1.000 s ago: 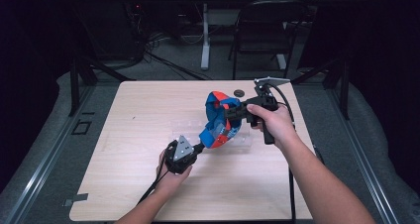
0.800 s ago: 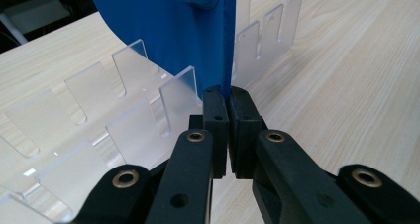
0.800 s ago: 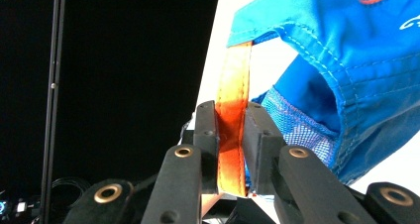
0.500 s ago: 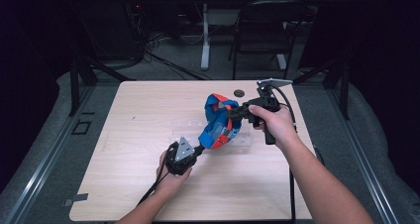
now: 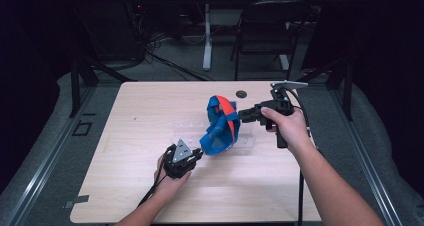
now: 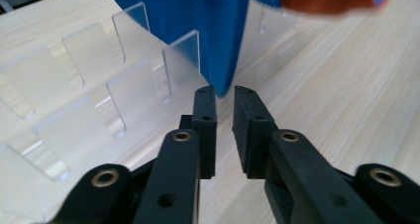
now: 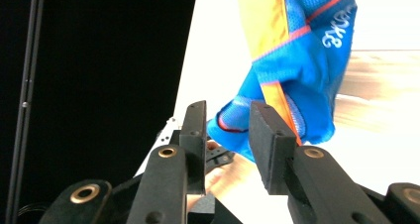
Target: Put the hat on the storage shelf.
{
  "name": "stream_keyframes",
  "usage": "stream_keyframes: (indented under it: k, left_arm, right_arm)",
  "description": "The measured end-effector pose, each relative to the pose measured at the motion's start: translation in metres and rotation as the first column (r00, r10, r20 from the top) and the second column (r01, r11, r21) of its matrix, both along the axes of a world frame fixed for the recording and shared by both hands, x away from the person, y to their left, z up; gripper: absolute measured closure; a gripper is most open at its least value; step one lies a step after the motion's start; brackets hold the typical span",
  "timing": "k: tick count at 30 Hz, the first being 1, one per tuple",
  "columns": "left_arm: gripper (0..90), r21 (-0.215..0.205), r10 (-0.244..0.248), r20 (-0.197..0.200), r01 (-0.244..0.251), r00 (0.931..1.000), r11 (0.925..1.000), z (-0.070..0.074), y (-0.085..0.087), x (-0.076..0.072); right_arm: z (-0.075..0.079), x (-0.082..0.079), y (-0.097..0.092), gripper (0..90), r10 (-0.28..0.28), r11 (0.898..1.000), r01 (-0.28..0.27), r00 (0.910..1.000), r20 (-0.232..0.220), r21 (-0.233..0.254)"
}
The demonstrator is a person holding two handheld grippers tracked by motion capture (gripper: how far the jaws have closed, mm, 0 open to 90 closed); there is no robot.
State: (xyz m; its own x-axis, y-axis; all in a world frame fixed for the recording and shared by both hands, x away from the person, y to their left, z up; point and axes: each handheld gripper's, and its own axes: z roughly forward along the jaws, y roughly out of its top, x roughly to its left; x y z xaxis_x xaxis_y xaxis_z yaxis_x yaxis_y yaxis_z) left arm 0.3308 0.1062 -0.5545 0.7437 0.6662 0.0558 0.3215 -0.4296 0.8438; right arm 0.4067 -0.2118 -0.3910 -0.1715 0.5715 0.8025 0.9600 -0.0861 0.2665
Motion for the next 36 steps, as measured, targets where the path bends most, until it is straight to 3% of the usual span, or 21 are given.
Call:
stream_keyframes:
  k: [8,22,26,32,33,34,36]
  left_arm:
    - [67.6,0.006,0.02,-0.023,-0.02,0.9995,0.9998,0.001,0.014,-0.005]
    - [58.7,0.001,0.042,-0.065,-0.042,0.997,0.9991,0.008,0.04,-0.009]
    - [56.8,0.007,0.056,-0.091,-0.055,0.9943,0.9984,0.01,0.053,-0.012]
    - [55.3,0.007,0.065,-0.1,-0.065,0.9929,0.9979,0.01,0.067,-0.017]
    - [54.9,-0.007,0.063,-0.107,-0.064,0.9923,0.9979,0.008,0.071,-0.017]
    - [54.9,-0.007,0.063,-0.107,-0.064,0.9923,0.9979,0.008,0.071,-0.017]
    - [54.5,-0.028,0.065,-0.119,-0.069,0.9908,0.9973,0.005,0.075,-0.016]
  right_arm:
    - [-0.008,-0.011,-0.006,68.3,-0.009,0.998,0.01,0.9998,0.015,-0.058]
    - [-0.023,-0.026,-0.019,67.2,-0.029,0.992,0.034,0.9985,0.046,-0.119]
    - [-0.028,-0.035,-0.02,65.9,-0.027,0.986,0.038,0.9969,0.075,-0.162]
    - [-0.037,-0.048,-0.02,62.5,-0.01,0.972,0.043,0.9898,0.142,-0.23]
    - [-0.043,-0.054,-0.02,61.3,0.007,0.964,0.039,0.9852,0.171,-0.262]
    - [-0.043,-0.054,-0.02,61.3,0.007,0.964,0.039,0.9852,0.171,-0.262]
    - [-0.058,-0.063,-0.019,60.2,0.013,0.957,0.047,0.9791,0.203,-0.288]
